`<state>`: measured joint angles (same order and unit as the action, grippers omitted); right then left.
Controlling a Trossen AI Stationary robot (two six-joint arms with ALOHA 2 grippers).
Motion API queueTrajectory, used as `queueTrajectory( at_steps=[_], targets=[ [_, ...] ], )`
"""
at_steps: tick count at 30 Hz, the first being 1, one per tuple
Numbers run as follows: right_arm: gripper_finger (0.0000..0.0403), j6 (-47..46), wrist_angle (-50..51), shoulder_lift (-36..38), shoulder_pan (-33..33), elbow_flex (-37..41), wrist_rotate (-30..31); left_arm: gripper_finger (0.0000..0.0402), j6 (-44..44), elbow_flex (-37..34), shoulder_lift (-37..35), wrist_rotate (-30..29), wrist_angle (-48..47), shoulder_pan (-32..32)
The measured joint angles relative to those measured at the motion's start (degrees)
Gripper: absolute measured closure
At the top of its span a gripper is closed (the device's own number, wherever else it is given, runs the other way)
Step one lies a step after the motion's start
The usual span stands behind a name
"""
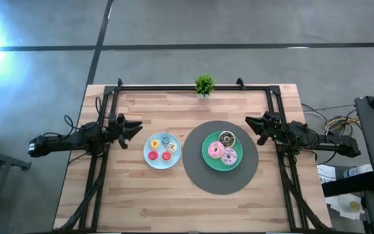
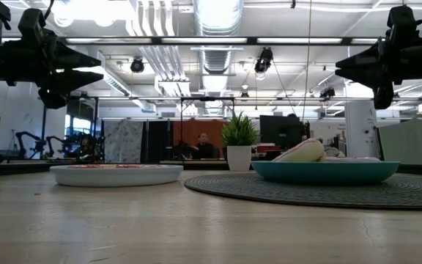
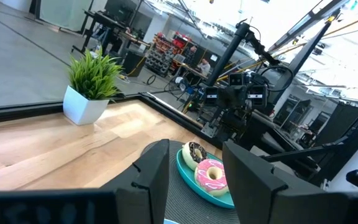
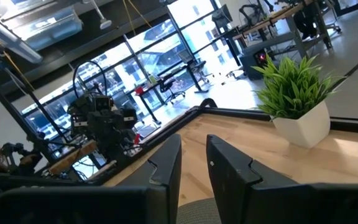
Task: Pick & Place donuts
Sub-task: Return to Home Position
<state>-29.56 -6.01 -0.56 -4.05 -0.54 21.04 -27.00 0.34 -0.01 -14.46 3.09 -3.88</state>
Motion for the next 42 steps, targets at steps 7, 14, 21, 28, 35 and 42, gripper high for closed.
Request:
queueTrajectory(
  at_steps=[7,14,21,28,35,42],
  targets=[
    [0.0329,0.00,-0.01,0.00,0.00,0.00,0.00,0.0278,8.84,0.00,0.00,0.27,-0.27,0.10],
    [0.0323,0.00,0.00,0.00,0.00,0.00,0.00,0.0278,23.20,-0.02,0.00,10.64,-2.44,1.31],
    [0.0332,0.00,0.01,0.01,0.01,0.00,0.02,0.0278,26.45,-0.02,0.00,15.22,-3.27,1.97],
    [0.0332,0.00,0.00,-0.02,0.02,0.00,0.01,0.0278,22.48,-0.02,0.00,14.82,-3.24,1.97],
    [0.0324,0.00,-0.01,-0.02,0.01,0.00,0.02,0.0278,19.35,0.11,1.02,14.44,-1.70,2.03],
    [0.0323,0.00,0.00,0.00,0.00,0.00,0.02,0.0278,19.34,0.20,1.90,14.43,-1.59,2.03]
  ],
)
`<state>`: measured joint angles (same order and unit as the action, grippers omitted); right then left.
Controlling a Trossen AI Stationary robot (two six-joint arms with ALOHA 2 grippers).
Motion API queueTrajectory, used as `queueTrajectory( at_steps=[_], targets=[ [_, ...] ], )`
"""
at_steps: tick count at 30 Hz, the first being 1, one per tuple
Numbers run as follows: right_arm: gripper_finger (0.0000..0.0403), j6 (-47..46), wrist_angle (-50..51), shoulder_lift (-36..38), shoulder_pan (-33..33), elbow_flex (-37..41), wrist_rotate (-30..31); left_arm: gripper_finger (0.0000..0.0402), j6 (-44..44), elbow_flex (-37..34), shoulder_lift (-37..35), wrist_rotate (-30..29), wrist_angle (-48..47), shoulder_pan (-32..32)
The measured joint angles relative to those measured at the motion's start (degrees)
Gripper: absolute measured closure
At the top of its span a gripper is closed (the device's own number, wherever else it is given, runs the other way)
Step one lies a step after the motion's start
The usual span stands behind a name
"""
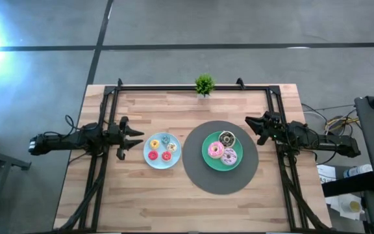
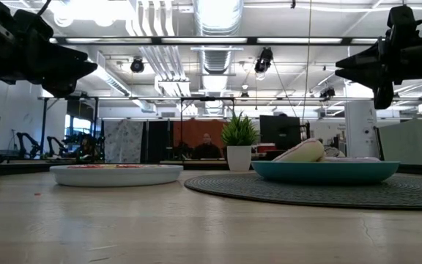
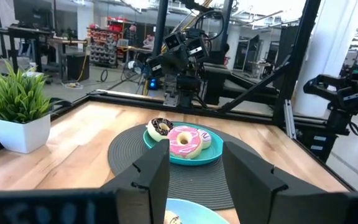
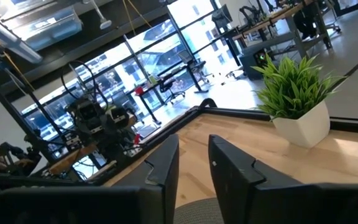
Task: Pick & Place donuts
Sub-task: Return to Home Position
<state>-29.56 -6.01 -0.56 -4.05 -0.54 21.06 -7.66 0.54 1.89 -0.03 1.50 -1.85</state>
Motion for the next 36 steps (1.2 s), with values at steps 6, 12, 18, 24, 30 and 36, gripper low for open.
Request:
queueTrajectory(
  at_steps=[6,12,18,24,30,36],
  targets=[
    [0.0332,0.00,-0.01,0.02,0.00,0.00,0.00,0.0278,-0.07,0.02,0.13,0.11,-0.20,0.04],
    [0.0333,0.00,0.01,0.02,0.00,0.00,0.00,0.0278,-0.09,0.02,0.13,0.13,-0.22,0.03],
    [0.0327,-0.23,0.00,0.21,0.02,0.00,-0.07,0.0278,-0.09,0.04,0.13,0.15,-0.25,0.02],
    [0.0321,7.40,-0.58,0.57,1.72,0.00,-7.70,0.0278,-0.09,0.07,0.13,0.17,-0.27,0.02],
    [0.0320,20.30,-0.60,0.57,3.82,0.00,-20.05,0.0278,-0.09,0.07,0.13,0.17,-0.28,0.02],
    [0.0330,25.59,3.89,0.57,3.82,-0.02,-26.10,0.0278,-0.09,0.07,0.13,0.18,-0.29,0.02]
  ],
)
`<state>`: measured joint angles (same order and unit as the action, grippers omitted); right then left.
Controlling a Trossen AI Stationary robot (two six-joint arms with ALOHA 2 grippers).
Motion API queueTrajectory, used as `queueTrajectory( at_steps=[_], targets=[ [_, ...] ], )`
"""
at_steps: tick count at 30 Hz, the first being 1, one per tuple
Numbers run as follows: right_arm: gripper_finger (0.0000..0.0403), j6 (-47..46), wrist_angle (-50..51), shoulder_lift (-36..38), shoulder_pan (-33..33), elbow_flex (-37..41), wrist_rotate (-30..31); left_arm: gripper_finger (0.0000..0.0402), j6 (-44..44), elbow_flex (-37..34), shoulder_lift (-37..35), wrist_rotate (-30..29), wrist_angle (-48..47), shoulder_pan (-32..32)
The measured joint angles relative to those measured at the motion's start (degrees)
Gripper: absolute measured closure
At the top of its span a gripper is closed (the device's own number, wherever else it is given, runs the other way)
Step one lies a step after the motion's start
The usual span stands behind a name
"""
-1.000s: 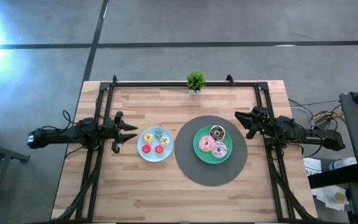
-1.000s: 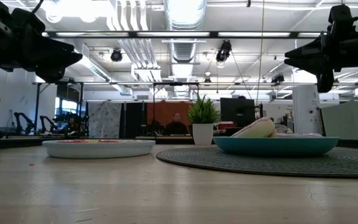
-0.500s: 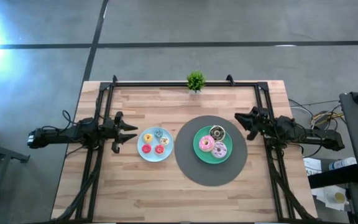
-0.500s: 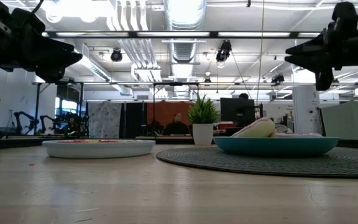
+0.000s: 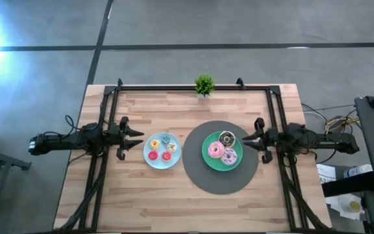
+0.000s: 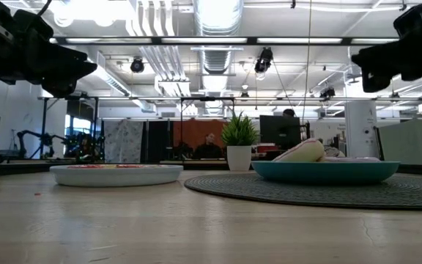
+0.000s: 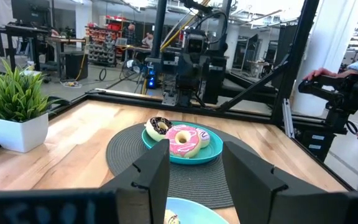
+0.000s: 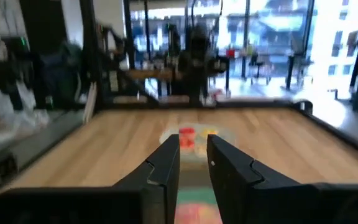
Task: Pick & Place donuts
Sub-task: Return to Home Position
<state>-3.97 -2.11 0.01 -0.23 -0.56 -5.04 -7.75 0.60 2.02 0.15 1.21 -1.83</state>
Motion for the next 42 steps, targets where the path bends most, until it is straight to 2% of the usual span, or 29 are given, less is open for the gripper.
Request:
queueTrajectory(
  at_steps=[10,20,32,42],
  targets=[
    [0.0328,3.35,1.29,0.02,0.00,-0.02,1.99,0.0278,0.00,0.02,0.02,0.13,-0.09,-0.04],
    [0.0318,1.17,1.29,-0.90,0.00,-0.02,2.01,0.0278,0.00,0.04,0.02,0.07,-0.07,-0.02],
    [0.0335,1.10,1.29,-0.90,0.00,-0.02,2.05,0.0278,0.00,0.04,0.02,-0.03,-0.03,0.01],
    [0.0321,0.97,1.27,-0.90,0.00,0.00,2.10,0.0278,0.00,0.04,0.02,-0.03,-0.02,0.00]
  ],
)
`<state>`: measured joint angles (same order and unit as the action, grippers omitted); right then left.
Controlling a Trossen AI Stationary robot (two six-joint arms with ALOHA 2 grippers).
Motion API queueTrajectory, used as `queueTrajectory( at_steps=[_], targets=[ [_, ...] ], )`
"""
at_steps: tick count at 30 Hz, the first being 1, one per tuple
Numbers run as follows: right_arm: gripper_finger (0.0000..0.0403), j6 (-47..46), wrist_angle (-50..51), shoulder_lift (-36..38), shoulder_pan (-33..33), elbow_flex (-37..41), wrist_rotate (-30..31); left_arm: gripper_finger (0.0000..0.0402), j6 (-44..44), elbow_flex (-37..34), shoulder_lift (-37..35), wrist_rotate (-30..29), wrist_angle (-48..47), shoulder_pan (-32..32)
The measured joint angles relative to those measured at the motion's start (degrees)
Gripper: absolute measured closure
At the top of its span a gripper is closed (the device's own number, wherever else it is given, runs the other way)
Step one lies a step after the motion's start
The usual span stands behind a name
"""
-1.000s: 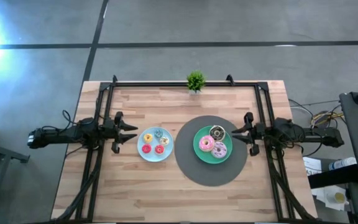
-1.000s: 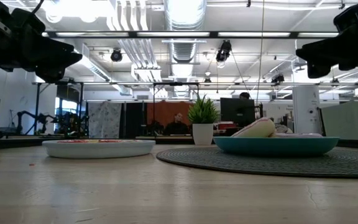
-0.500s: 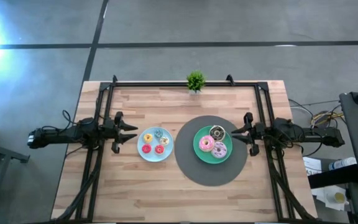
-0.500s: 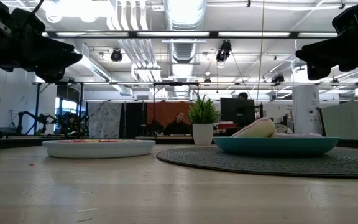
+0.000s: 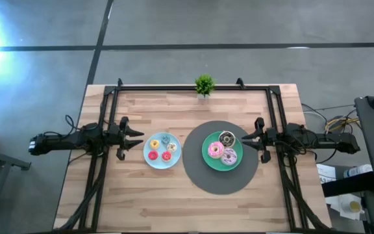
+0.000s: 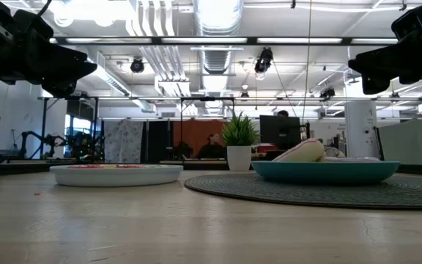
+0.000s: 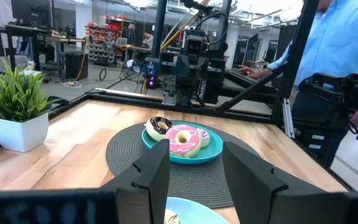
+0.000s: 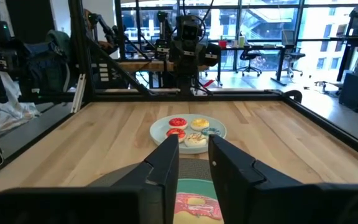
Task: Pick & Place donuts
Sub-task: Return to Home Position
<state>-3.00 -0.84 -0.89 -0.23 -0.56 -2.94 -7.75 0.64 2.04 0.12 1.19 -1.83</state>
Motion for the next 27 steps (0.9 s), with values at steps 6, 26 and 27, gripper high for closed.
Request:
queueTrajectory(
  at_steps=[6,26,27],
  targets=[
    [0.0317,0.02,0.00,0.00,0.00,0.00,0.00,0.0278,0.00,0.00,0.00,0.00,0.00,0.00],
    [0.0330,0.04,-0.02,0.00,0.00,0.02,0.00,0.0278,0.01,0.02,0.00,0.02,0.02,-0.04],
    [0.0328,0.04,-0.02,0.00,0.00,0.02,0.00,0.0278,0.02,0.02,0.00,0.02,0.02,-0.04]
  ],
)
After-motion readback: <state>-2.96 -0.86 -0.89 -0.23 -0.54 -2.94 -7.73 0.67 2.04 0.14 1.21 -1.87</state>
